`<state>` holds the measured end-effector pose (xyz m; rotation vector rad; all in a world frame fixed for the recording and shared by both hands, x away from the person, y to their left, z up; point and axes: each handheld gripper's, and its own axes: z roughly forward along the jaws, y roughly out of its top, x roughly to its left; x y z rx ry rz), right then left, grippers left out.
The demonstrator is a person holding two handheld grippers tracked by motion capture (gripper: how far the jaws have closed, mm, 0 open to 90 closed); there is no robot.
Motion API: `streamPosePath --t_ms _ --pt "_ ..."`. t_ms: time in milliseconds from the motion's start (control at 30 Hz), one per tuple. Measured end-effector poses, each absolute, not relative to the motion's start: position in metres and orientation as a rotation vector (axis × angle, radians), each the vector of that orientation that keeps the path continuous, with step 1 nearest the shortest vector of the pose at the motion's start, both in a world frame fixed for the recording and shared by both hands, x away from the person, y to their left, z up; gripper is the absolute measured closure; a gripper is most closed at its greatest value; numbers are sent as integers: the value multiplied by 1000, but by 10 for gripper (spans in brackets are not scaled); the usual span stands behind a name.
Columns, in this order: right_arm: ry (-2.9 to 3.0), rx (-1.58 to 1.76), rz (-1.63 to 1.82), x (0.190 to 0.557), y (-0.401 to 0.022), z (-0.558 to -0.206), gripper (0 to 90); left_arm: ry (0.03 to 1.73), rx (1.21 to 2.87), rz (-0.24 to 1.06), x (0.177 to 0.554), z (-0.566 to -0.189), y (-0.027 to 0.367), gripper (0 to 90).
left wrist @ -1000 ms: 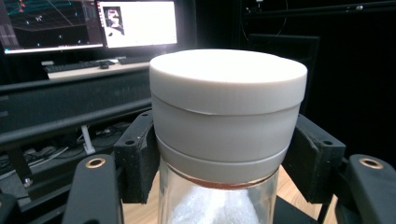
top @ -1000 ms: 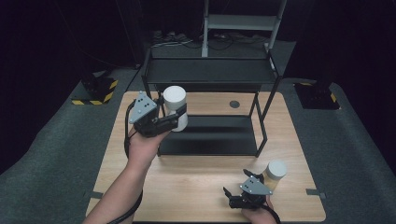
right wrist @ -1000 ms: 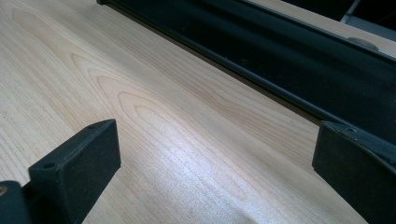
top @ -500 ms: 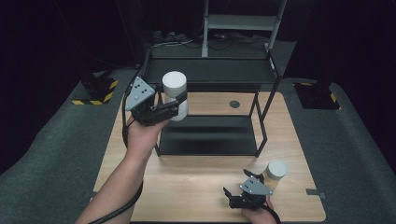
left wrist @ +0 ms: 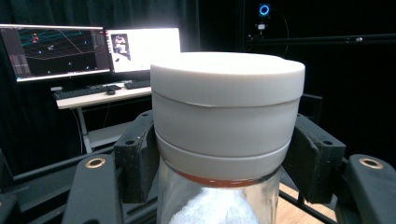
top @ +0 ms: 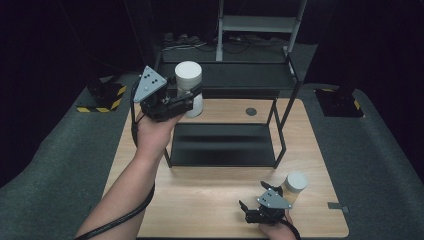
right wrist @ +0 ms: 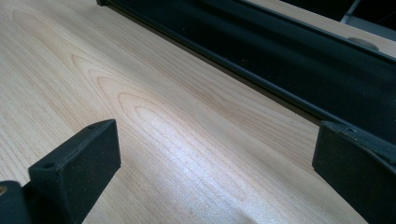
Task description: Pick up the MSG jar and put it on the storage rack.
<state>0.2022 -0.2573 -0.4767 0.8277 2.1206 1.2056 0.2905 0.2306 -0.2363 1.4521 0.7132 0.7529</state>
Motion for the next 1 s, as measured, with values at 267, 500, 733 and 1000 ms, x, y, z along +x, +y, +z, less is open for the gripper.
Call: streamPosePath --t_ms 267,500,733,1000 --pt "2119 832 1214 202 -258 -477 4 712 1435 760 301 -223 226 346" --pt "2117 835 1219 202 -259 -477 3 726 1418 779 311 -217 220 346" --pt "2116 840 1223 203 -260 -477 3 748 1405 791 323 -214 214 345" --pt "2115 840 1226 203 -260 -477 4 772 1391 802 339 -215 209 345"
